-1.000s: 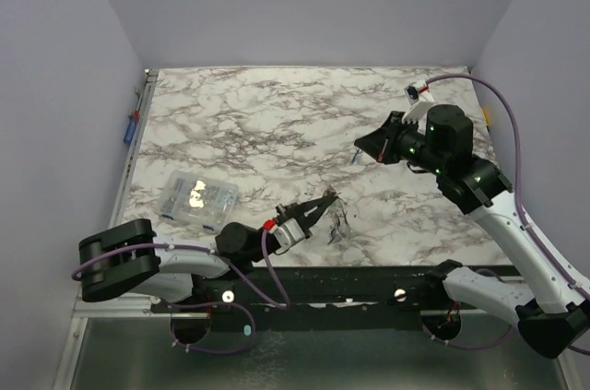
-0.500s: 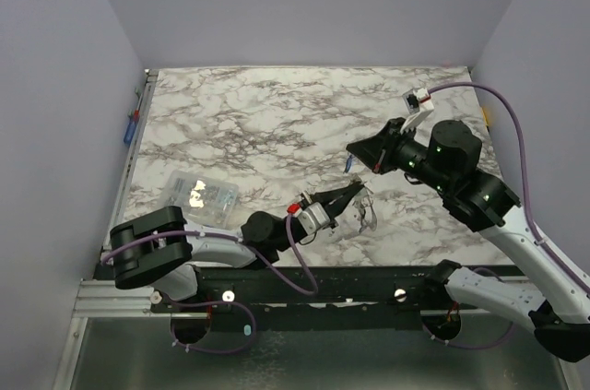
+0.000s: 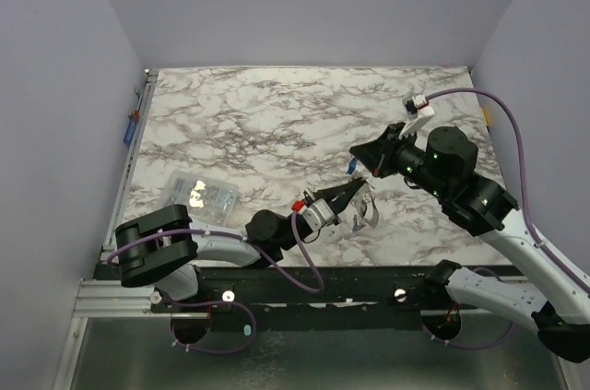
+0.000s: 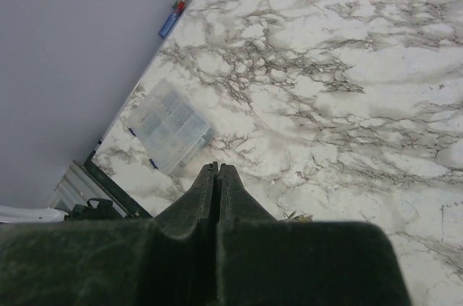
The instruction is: Put the keys on the keyring
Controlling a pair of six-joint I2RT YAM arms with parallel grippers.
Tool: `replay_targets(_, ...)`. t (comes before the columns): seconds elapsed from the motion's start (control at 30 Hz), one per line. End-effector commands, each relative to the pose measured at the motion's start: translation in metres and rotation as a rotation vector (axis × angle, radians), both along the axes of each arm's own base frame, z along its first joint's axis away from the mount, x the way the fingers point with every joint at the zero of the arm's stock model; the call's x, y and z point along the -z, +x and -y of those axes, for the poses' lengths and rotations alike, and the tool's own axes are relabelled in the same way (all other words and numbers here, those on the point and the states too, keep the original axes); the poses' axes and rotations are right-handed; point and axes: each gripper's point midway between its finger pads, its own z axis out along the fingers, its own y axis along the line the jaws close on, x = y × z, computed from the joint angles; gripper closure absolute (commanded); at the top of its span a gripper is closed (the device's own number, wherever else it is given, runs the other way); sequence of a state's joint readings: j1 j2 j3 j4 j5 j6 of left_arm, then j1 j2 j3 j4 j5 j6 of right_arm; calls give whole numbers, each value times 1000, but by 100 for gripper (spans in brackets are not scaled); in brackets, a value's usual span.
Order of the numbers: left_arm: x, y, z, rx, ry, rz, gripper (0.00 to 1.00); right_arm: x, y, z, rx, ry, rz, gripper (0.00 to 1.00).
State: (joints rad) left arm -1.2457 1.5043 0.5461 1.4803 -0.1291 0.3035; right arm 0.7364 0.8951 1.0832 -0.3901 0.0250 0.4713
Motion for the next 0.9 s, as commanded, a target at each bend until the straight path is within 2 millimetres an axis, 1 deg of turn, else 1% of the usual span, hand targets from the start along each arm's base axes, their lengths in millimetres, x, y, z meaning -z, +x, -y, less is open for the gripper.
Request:
replay_targets(0.0,-74,0,-36,-65,-320,75,100,1,-2,2,1,-7,14,99)
replay_targets(0.2,-77,3,-36,-91,-322,79,100,4,-6,-1,-13,0,4,99)
replay_targets(0.67,-85,6,-54,-140,-347,75,100,6,-5,-3,-22,-4,8,99)
replay_targets(0.87,-84,7,-56,-147,-346,73,100,6,-6,-4,-26,-1,10,99)
